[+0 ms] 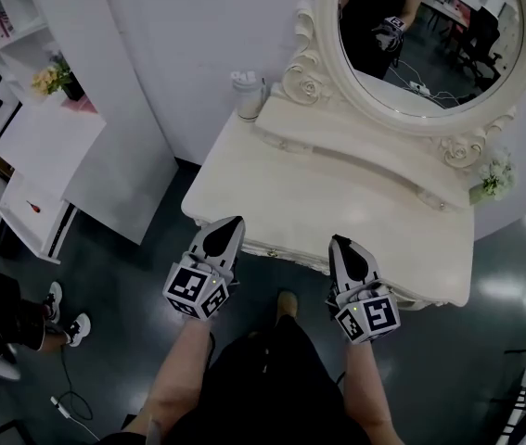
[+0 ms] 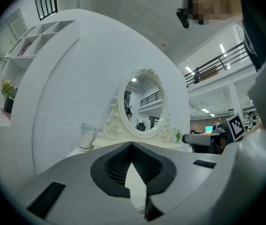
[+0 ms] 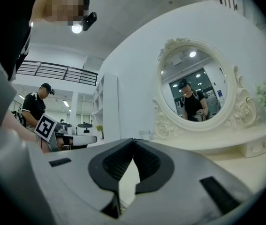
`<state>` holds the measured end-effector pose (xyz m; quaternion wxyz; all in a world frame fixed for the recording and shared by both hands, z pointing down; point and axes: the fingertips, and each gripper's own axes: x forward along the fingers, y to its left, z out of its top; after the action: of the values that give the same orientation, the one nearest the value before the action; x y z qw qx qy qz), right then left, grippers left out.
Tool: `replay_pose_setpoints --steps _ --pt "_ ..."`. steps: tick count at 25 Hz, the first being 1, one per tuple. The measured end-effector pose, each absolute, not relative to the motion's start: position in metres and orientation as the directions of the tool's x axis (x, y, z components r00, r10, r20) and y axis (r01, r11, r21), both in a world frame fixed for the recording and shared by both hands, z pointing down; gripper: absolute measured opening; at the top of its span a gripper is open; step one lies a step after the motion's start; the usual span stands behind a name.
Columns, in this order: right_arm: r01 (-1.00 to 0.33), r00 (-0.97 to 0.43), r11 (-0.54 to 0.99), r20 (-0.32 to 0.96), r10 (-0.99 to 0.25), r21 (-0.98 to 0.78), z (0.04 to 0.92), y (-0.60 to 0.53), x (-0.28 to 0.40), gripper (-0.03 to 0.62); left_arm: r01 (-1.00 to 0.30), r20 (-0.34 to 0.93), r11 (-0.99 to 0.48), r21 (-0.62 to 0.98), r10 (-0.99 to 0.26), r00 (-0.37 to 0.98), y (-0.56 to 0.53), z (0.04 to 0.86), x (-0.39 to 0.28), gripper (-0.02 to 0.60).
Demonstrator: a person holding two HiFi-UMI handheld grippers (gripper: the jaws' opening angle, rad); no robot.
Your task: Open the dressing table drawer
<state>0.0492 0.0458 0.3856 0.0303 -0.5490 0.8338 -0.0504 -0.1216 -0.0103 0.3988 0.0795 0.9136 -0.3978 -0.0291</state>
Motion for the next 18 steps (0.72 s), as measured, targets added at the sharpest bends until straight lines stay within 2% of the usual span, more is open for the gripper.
replay_pose_setpoints --steps 18 --pt "-0.873 -0.479 0.467 0.066 -0.875 -0.141 0.414 -0.075 0.093 0.006 -0.734 0.087 -0.661 0.155 -0.731 0.677 -0.114 0.427 -0.051 0.000"
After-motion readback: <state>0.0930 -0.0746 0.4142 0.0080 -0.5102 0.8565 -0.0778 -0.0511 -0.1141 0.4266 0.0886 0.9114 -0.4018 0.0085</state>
